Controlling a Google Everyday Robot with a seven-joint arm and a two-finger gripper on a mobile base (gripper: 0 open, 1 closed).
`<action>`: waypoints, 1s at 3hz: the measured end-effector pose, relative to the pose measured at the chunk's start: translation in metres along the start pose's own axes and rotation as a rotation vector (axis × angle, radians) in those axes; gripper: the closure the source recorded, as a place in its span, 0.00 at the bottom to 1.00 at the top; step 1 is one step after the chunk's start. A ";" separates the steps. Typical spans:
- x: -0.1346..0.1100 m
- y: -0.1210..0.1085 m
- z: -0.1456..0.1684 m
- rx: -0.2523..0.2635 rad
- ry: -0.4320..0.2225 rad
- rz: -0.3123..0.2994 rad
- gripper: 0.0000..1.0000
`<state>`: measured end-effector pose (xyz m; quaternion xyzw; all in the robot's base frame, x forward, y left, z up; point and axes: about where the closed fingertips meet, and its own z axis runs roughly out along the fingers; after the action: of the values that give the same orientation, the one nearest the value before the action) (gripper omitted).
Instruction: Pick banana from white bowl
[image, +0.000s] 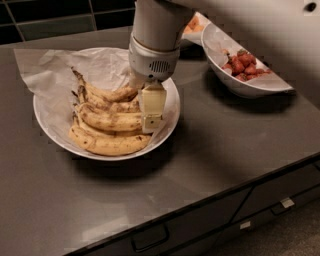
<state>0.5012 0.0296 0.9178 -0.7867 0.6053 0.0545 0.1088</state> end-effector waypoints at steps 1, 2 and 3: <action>0.004 0.002 0.004 -0.001 0.011 0.032 0.36; 0.002 0.003 0.006 -0.005 0.011 0.032 0.37; -0.002 0.009 0.008 -0.015 0.017 0.033 0.37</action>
Offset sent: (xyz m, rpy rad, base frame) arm -0.0055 -0.0101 -0.0083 -0.0295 0.0254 -0.0492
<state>0.4928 0.0313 0.9093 -0.7779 0.6185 0.0543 0.0969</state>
